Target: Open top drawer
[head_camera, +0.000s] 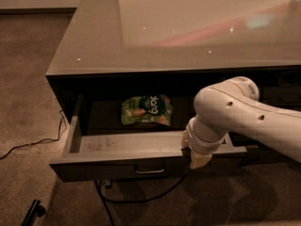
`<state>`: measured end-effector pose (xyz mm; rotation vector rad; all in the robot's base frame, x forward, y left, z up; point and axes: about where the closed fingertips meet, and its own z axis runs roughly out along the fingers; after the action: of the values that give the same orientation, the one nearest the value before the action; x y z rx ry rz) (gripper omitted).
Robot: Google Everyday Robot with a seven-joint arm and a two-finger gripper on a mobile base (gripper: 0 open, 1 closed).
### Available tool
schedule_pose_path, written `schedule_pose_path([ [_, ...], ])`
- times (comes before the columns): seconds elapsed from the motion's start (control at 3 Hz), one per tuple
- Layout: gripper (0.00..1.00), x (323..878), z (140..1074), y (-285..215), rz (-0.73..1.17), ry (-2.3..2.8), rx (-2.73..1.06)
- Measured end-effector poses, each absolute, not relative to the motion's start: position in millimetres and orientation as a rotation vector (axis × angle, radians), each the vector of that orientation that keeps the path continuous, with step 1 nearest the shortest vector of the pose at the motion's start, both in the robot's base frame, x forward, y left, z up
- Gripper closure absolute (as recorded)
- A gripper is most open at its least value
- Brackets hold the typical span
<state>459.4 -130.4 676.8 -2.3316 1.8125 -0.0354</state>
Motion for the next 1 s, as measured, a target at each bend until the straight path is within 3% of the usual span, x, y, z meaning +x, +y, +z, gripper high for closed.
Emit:
schedule_pose_path([
  [0.33,0.0,459,677,-130,-0.035,1.813,-2.332],
  [1.0,0.0,459,705,-136,-0.161,1.77,-2.269],
])
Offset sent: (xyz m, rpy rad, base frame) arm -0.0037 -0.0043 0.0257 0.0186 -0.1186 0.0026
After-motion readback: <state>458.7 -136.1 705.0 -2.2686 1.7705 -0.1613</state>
